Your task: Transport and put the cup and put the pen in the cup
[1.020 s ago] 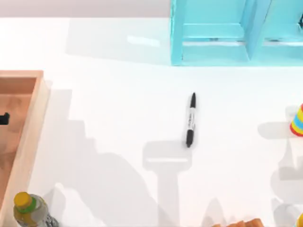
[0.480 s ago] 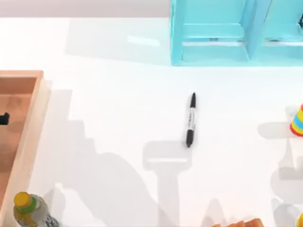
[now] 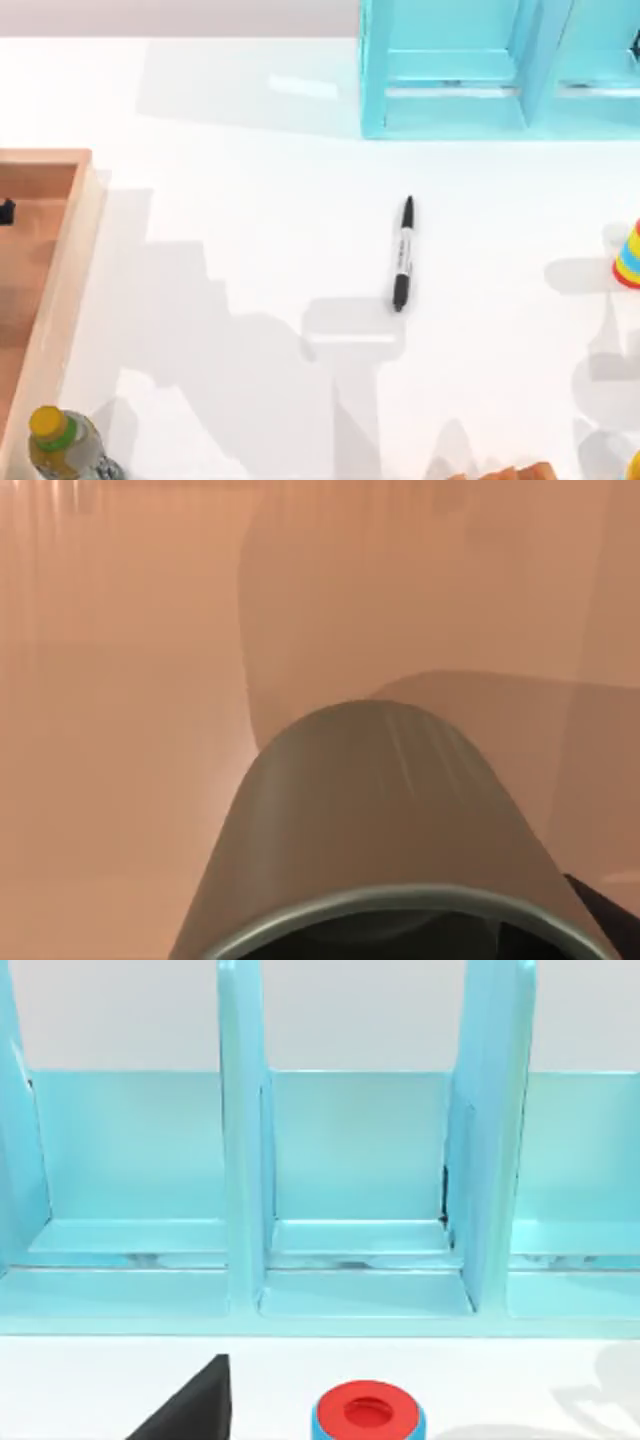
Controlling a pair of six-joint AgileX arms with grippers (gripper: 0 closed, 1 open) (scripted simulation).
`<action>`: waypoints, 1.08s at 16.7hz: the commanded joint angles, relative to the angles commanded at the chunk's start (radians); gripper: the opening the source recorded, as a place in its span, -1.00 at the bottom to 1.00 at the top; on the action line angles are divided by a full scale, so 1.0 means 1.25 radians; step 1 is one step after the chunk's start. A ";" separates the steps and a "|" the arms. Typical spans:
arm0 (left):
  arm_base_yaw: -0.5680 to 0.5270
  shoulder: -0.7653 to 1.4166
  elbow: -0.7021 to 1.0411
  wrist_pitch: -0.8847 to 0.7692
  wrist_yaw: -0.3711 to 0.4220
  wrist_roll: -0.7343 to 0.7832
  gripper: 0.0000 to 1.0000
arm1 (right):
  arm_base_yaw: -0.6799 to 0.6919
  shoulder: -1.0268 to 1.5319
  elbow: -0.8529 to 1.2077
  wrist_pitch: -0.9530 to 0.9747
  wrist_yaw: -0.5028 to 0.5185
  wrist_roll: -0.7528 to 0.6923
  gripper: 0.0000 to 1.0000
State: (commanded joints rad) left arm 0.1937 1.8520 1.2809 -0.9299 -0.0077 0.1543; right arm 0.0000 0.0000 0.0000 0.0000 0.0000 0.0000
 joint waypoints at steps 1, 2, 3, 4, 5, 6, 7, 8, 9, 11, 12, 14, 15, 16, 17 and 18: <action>-0.010 -0.004 0.031 -0.014 -0.002 -0.026 -1.00 | 0.000 0.000 0.000 0.000 0.000 0.000 1.00; -0.023 -0.009 0.063 -0.032 -0.003 -0.054 -1.00 | 0.000 0.000 0.000 0.000 0.000 0.000 1.00; -0.040 -0.013 0.097 -0.057 -0.004 -0.083 -1.00 | 0.000 0.000 0.000 0.000 0.000 0.000 1.00; -0.063 -0.017 0.130 -0.086 -0.005 -0.113 -1.00 | 0.000 0.000 0.000 0.000 0.000 0.000 1.00; -0.089 -0.021 0.161 -0.117 -0.005 -0.142 -1.00 | 0.000 0.000 0.000 0.000 0.000 0.000 1.00; -0.119 -0.026 0.191 -0.156 -0.005 -0.171 -1.00 | 0.000 0.000 0.000 0.000 0.000 0.000 1.00; -0.153 -0.030 0.219 -0.201 -0.004 -0.198 -1.00 | 0.000 0.000 0.000 0.000 0.000 0.000 1.00; -0.191 -0.035 0.245 -0.252 -0.003 -0.223 -1.00 | 0.000 0.000 0.000 0.000 0.000 0.000 1.00; -0.232 -0.039 0.269 -0.303 -0.002 -0.247 -1.00 | 0.000 0.000 0.000 0.000 0.000 0.000 1.00; -0.306 -0.047 0.308 -0.384 0.001 -0.284 -1.00 | 0.000 0.000 0.000 0.000 0.000 0.000 1.00; -0.333 -0.052 0.319 -0.412 0.002 -0.297 -1.00 | 0.000 0.000 0.000 0.000 0.000 0.000 1.00; -0.363 -0.061 0.327 -0.443 0.004 -0.311 -1.00 | 0.000 0.000 0.000 0.000 0.000 0.000 1.00; -0.366 -0.062 0.328 -0.446 0.004 -0.312 -1.00 | 0.000 0.000 0.000 0.000 0.000 0.000 1.00; -0.366 -0.062 0.328 -0.446 0.004 -0.312 -1.00 | 0.000 0.000 0.000 0.000 0.000 0.000 1.00; -0.366 -0.062 0.328 -0.446 0.004 -0.312 -1.00 | 0.000 0.000 0.000 0.000 0.000 0.000 1.00; -0.362 -0.058 0.325 -0.444 0.005 -0.311 -1.00 | 0.000 0.000 0.000 0.000 0.000 0.000 1.00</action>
State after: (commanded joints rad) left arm -0.2592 1.7801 1.6872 -1.4843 -0.0012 -0.2346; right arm 0.0000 0.0000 0.0000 0.0000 0.0000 0.0000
